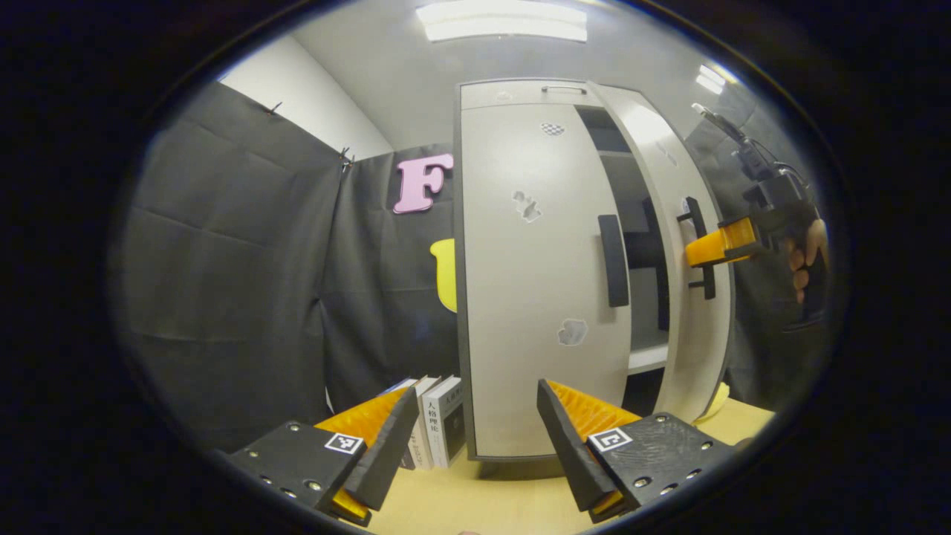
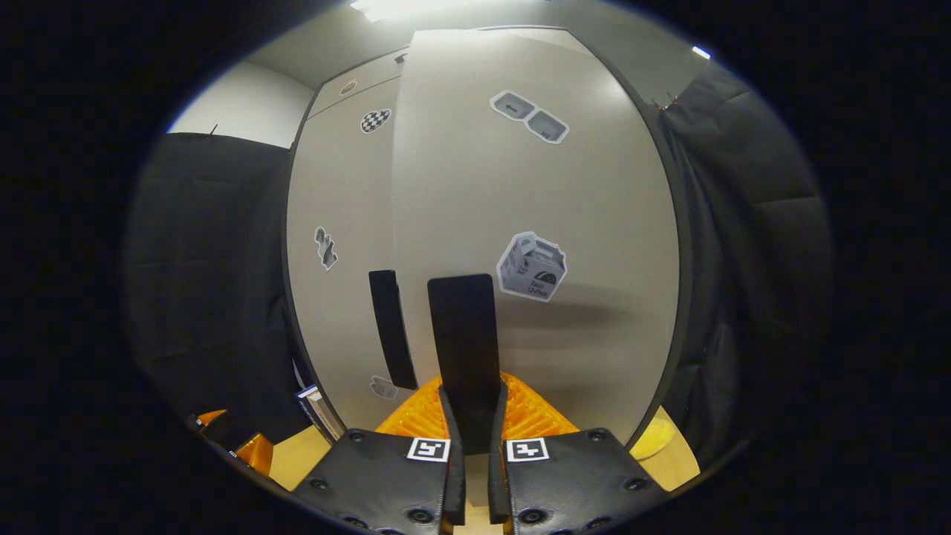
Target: Open the right door of the double-door shoe cabinet with the right hand, and open the left door with the left hand.
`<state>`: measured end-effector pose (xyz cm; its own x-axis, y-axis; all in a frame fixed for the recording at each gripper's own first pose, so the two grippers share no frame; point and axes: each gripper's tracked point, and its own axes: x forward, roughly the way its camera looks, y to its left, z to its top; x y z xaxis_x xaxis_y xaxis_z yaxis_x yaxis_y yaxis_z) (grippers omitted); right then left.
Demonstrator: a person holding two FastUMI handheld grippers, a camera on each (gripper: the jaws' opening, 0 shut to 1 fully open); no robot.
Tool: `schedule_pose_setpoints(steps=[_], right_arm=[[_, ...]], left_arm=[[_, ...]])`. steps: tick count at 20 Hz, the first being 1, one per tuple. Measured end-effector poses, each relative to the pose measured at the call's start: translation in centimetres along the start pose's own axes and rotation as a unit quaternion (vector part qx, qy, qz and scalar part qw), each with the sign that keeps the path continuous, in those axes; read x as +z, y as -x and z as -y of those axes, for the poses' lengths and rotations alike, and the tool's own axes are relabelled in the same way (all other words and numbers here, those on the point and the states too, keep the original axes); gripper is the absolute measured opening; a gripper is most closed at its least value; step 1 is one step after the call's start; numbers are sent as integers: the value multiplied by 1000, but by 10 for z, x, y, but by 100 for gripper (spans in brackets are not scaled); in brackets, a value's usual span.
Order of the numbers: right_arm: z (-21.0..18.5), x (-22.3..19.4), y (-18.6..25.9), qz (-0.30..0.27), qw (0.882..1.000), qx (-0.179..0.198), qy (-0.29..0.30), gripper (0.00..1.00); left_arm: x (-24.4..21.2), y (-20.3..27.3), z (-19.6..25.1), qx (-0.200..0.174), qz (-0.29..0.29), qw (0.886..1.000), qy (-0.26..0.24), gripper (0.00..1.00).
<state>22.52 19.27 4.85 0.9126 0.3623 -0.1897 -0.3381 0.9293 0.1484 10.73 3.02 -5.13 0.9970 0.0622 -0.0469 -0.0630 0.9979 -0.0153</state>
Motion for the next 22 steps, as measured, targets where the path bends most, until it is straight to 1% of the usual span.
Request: schedule_pose_setpoints(steps=[1, 2, 3, 4, 5, 6, 7, 8, 9, 11, 12, 13, 14, 21, 22], right_arm=[[1, 1, 1, 0, 1000, 3, 0, 11], [2, 0, 3, 0, 1000, 7, 0, 13], [2, 0, 5, -1, 1000, 10, 0, 13], [4, 0, 7, -2, 1000, 13, 0, 11], [5, 0, 8, -3, 1000, 16, 1, 11], [6, -1, 10, -4, 1000, 18, 3, 13], [7, 0, 11, -5, 1000, 20, 4, 11], [8, -1, 13, -6, 1000, 22, 4, 13], [9, -1, 15, -7, 1000, 25, 3, 11], [12, 0, 18, -9, 1000, 28, 2, 11], [14, -1, 20, -8, 1000, 28, 0, 13], [15, 0, 21, -8, 1000, 28, -2, 11], [17, -1, 22, -8, 1000, 27, -4, 13], [28, 0, 32, -7, 1000, 16, -6, 13], [30, 0, 34, -8, 1000, 13, -3, 11]], left_arm=[[2, 3, 4, -1, 1, 1000, -1, 94], [4, 5, 8, -2, 3, 1000, -3, 94], [6, 7, 11, -3, 5, 1000, -4, 94], [7, 10, 15, -4, 6, 1000, -5, 93], [8, 11, 19, -5, 7, 1000, -6, 93], [9, 12, 24, -7, 7, 1000, -5, 94], [9, 13, 29, -10, 7, 1000, -5, 94], [10, 13, 34, -14, 8, 1000, -4, 93], [12, 14, 40, -18, 9, 1000, -4, 94], [13, 14, 53, -27, 10, 1000, -6, 94], [15, 14, 60, -32, 12, 999, -6, 93], [16, 14, 66, -38, 13, 999, -8, 93], [17, 13, 72, -42, 14, 999, -9, 94], [18, 13, 108, -74, 16, 997, -2, 93], [20, 13, 114, -78, 17, 997, -1, 93]])
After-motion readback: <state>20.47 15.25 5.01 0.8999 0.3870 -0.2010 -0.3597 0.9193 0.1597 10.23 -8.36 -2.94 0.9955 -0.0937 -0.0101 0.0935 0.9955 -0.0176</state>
